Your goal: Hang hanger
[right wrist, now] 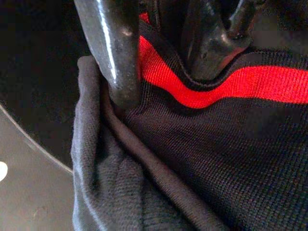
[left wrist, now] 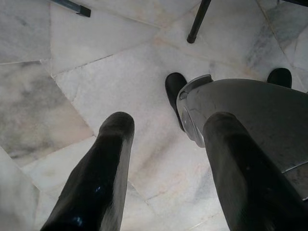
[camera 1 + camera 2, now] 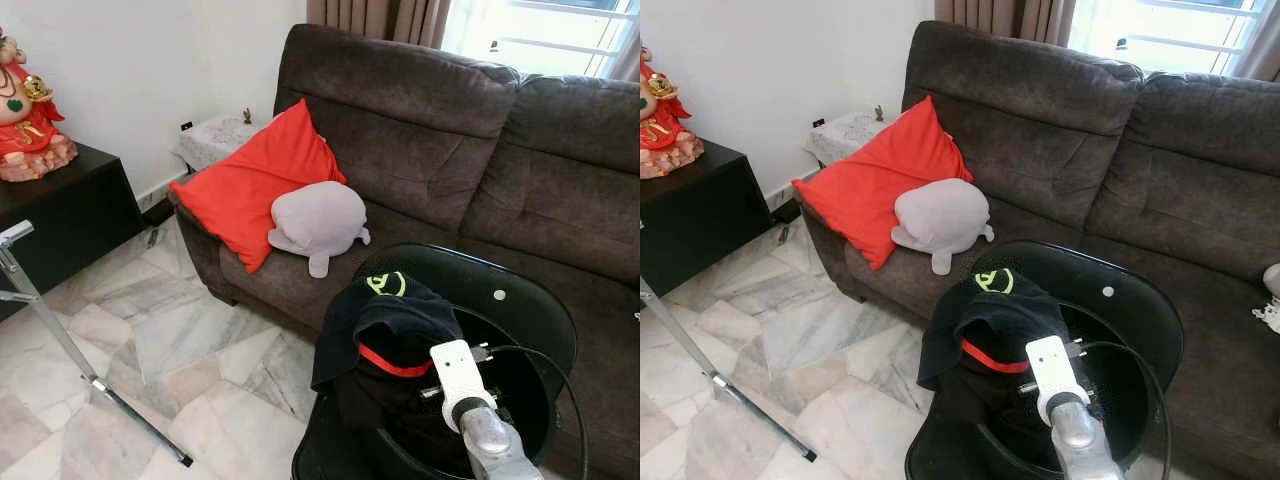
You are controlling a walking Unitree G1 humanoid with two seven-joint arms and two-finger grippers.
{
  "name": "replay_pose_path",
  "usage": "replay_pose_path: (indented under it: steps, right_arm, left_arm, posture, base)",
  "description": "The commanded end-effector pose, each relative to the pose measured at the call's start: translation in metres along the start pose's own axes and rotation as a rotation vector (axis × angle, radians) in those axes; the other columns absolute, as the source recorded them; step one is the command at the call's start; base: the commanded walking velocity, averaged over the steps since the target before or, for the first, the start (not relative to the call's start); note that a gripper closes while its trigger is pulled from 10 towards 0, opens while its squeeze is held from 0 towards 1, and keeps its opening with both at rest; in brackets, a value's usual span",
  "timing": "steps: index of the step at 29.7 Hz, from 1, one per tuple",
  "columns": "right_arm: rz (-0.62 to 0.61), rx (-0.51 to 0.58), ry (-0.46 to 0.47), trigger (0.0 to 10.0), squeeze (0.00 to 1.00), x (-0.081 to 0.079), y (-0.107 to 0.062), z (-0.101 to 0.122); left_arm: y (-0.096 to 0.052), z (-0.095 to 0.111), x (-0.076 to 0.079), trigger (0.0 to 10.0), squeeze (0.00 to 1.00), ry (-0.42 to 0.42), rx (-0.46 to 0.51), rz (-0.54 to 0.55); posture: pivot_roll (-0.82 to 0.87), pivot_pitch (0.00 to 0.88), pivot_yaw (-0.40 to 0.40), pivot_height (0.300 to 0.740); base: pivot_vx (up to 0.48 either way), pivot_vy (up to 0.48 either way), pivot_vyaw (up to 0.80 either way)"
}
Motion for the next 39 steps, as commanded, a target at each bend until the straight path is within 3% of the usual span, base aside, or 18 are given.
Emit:
replay_pose_path:
  steps: [1, 13, 22, 28, 31, 32, 33, 35, 36, 39]
  right_arm:
    - [-0.001, 0.026, 0.005, 0.0, 0.0, 0.002, 0.003, 0.007]
    - [-0.022, 0.13, -0.006, 0.0, 0.0, 0.006, -0.003, 0.025]
    - [-0.018, 0.291, 0.019, 0.0, 0.0, 0.014, -0.04, 0.056]
    - [0.164, 0.539, 0.099, 0.0, 0.0, 0.013, -0.081, 0.103]
    - [0.228, 0.632, 0.156, 0.0, 0.0, 0.012, -0.094, 0.123]
    - [0.279, 0.694, 0.189, 0.0, 0.0, 0.01, -0.103, 0.139]
    - [0.279, 0.694, 0.189, 0.0, 0.0, 0.01, -0.103, 0.139]
    - [0.439, 0.856, 0.237, 0.0, 0.0, 0.002, -0.127, 0.176]
    - [0.439, 0.856, 0.237, 0.0, 0.0, 0.002, -0.127, 0.176]
    - [0.593, 1.012, 0.242, 0.0, 0.0, -0.006, -0.151, 0.208]
  left_arm:
    - [-0.001, -0.004, -0.002, 10.0, 0.0, 0.012, -0.017, 0.003]
    - [-0.001, -0.004, -0.002, 10.0, 0.0, 0.012, -0.015, 0.003]
    - [0.0, -0.003, -0.002, 10.0, 0.0, 0.014, -0.015, 0.002]
    - [0.0, -0.001, -0.001, 10.0, 0.0, 0.016, -0.011, 0.0]
    - [0.0, 0.0, -0.001, 10.0, 0.0, 0.017, -0.01, 0.001]
    - [0.0, 0.0, -0.001, 10.0, 0.0, 0.016, -0.009, 0.001]
    - [0.0, 0.0, -0.001, 10.0, 0.0, 0.016, -0.009, 0.001]
    - [0.0, 0.001, -0.001, 10.0, 0.0, 0.014, -0.005, 0.002]
    - [0.0, 0.001, -0.001, 10.0, 0.0, 0.014, -0.005, 0.002]
    - [0.0, 0.001, -0.001, 10.0, 0.0, 0.012, -0.002, 0.003]
  posture:
    - [0.07, 0.0, 0.001, 0.74]
    - [0.07, 0.0, -0.001, 0.74]
    - [0.05, 0.0, 0.0, 0.74]
    - [0.03, 0.0, 0.001, 0.74]
    - [0.03, 0.0, 0.001, 0.74]
    - [0.02, 0.0, 0.001, 0.74]
    - [0.02, 0.0, 0.001, 0.74]
    - [0.02, 0.0, 0.001, 0.74]
    - [0.02, 0.0, 0.001, 0.74]
    - [0.02, 0.0, 0.004, 0.74]
  base:
    - [0.0, 0.0, 0.0]
    - [0.0, 0.0, 0.0]
    - [0.0, 0.0, 0.0]
    - [0.0, 0.0, 0.0]
    - [0.0, 0.0, 0.0]
    - [0.0, 0.0, 0.0]
    - [0.0, 0.0, 0.0]
    - [0.0, 0.0, 0.0]
    - [0.0, 0.0, 0.0]
    - [0.0, 0.0, 0.0]
Point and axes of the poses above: a point about 5 cm out from each wrist's last joint towards the gripper, its own y axis pointing out of the wrist towards the gripper, its own z axis along the axis of the wrist's last joint, x = y × z, the point moved 3 cm from there along y, pointing out of the wrist towards the gripper, and after that the axes turned 13 degrees about -y, right-handed, at the moved point
